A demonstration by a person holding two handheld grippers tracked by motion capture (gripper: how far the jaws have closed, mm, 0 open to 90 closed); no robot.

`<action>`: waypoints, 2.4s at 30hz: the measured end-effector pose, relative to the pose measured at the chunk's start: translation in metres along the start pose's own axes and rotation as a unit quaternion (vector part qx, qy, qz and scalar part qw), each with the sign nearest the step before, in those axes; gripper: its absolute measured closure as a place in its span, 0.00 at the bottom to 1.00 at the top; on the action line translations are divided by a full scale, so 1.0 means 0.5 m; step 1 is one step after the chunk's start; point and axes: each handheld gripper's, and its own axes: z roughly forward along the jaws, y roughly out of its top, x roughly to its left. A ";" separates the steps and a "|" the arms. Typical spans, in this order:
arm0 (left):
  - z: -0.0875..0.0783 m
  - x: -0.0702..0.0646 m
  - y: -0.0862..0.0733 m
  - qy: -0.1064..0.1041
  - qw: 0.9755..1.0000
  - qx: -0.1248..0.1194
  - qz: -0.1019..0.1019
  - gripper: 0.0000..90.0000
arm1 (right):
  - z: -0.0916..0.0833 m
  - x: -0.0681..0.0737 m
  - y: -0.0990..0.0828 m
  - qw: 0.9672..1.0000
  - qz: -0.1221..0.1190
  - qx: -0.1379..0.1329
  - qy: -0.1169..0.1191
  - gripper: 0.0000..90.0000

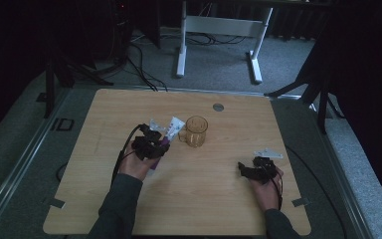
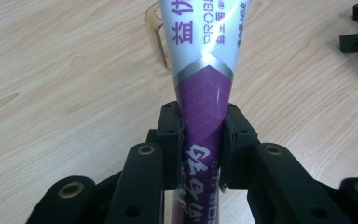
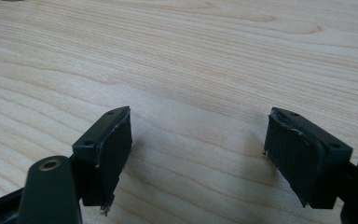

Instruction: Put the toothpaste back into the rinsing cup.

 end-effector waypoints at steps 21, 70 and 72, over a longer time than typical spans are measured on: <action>-0.002 0.007 0.005 0.011 0.999 -0.046 -0.003 0.81 | 0.000 0.000 0.000 1.000 0.000 0.000 0.000 0.25; -0.012 0.003 0.043 0.004 0.993 -0.119 -0.003 0.81 | 0.000 0.000 0.000 1.000 0.001 0.000 0.000 0.25; -0.012 0.003 0.045 0.001 0.993 -0.122 -0.004 0.81 | 0.000 0.000 0.000 1.000 0.001 0.000 0.000 0.25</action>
